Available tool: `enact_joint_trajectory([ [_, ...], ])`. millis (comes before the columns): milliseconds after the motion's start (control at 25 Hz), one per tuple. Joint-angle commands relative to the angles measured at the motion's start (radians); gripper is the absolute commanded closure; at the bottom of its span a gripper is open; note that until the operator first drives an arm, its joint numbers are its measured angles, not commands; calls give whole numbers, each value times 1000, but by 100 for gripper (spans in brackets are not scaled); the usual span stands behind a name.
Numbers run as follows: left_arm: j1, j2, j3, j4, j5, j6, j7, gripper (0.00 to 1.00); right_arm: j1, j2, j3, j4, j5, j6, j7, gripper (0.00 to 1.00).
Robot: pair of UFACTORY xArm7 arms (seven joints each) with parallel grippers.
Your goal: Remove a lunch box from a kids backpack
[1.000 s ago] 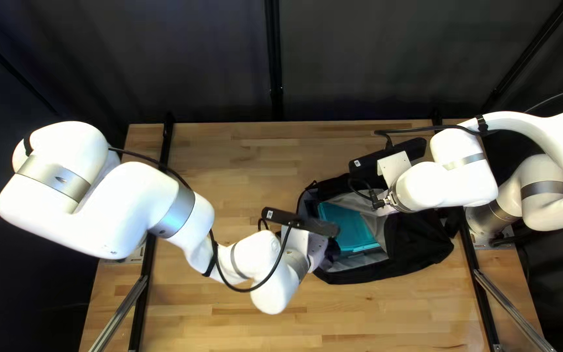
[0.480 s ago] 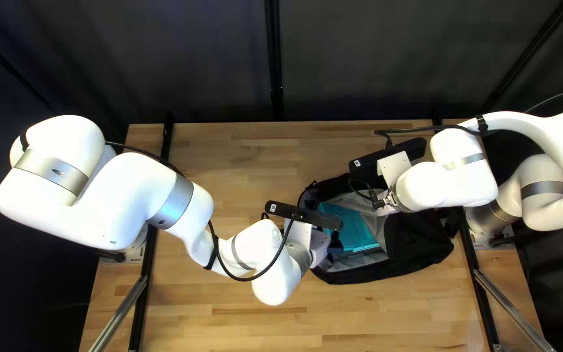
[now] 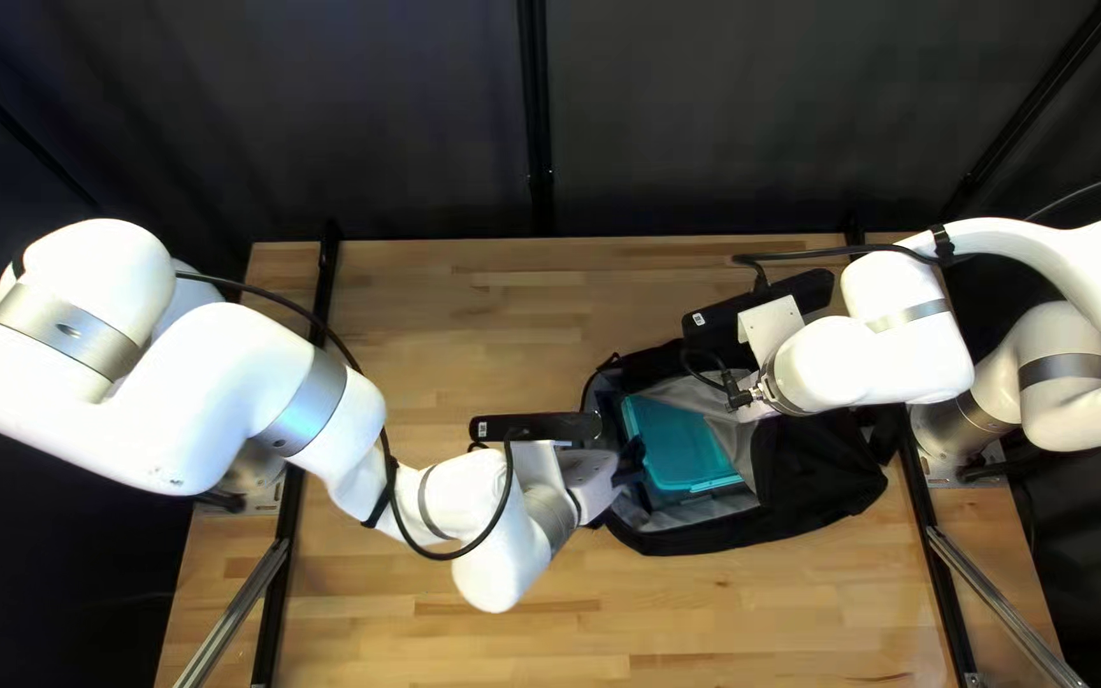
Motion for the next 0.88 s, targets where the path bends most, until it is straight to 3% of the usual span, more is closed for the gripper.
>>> enact_joint_trajectory([
  [40,4,37,14,44,32,-4,-59,0,0,0,0,0,0,0,0,100],
  [200,5,52,22,39,43,-11,-151,0,0,0,0,0,0,0,0,100],
  [880,5,52,22,39,43,-11,-151,0,0,0,0,0,0,0,0,100],
])
